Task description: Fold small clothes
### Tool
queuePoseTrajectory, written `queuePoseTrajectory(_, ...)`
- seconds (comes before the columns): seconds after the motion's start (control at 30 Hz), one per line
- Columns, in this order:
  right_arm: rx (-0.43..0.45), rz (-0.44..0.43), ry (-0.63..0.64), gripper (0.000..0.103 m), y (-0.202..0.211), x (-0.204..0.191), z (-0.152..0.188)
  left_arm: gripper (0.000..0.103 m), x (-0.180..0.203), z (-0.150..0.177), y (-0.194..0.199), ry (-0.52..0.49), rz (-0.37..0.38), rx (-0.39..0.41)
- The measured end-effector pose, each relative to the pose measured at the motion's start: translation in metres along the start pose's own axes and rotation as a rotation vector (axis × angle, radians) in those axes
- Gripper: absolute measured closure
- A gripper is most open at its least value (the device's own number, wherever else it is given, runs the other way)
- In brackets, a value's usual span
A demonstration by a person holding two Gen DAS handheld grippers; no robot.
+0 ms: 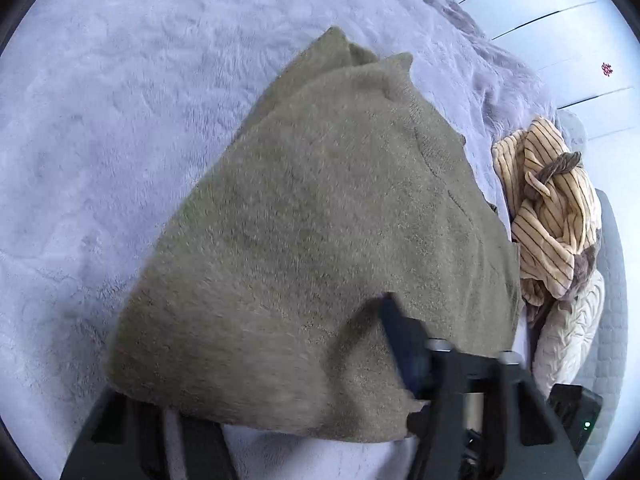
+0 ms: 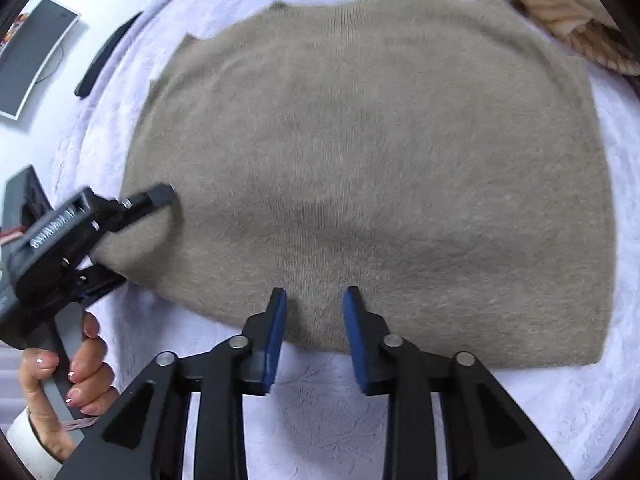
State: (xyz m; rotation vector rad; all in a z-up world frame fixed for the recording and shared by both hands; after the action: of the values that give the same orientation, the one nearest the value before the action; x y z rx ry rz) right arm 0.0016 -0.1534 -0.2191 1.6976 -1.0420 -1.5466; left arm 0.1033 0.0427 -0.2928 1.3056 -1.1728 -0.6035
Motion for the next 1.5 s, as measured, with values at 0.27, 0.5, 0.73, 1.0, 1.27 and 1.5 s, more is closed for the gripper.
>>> queuePoseTrajectory(0.27, 0.012, -0.064, -0.052, 0.072, 0.001, 0.027, 0.013, 0.094, 0.047, 0.001, 0.043, -0.247, -0.079, 0.180)
queuePoseTrajectory(0.5, 0.047, -0.226, -0.117, 0.072, 0.036, 0.059, 0.012, 0.094, 0.117, 0.023, 0.066, -0.533, -0.085, 0.300)
queuePoseTrajectory(0.73, 0.083, -0.346, -0.080, 0.028, 0.115, 0.087, -0.038, 0.094, 0.133, 0.035, 0.052, -0.619, -0.126, 0.314)
queuePoseTrajectory(1.0, -0.131, -0.585, 0.048, 0.007, 0.100, 0.009, -0.122, 0.094, 0.133, 0.037, 0.049, -0.620, -0.139, 0.321)
queuePoseTrajectory(1.27, -0.369, -0.429, 0.281, 0.000, 0.046, -0.055, -0.132, 0.094, 0.135, 0.042, 0.048, -0.649, -0.147, 0.341)
queuePoseTrajectory(1.5, -0.433, -0.250, 0.318, 0.073, 0.010, -0.053, -0.147, 0.094, 0.133, 0.040, 0.048, -0.651, -0.150, 0.336)
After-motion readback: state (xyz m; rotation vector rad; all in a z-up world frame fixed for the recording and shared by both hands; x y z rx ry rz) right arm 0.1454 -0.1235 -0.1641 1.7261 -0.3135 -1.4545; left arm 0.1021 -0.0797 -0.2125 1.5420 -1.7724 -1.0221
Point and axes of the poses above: each gripper's, at about its wrist camera, not at the fingertips, and y roughly against the way its jaws point, x to its right, z to its underside, the point moved 8 cm from there along -y, roughly the way its jaws point, and after that the axes turned 14 degrees about -z, right-handed, at the moved point
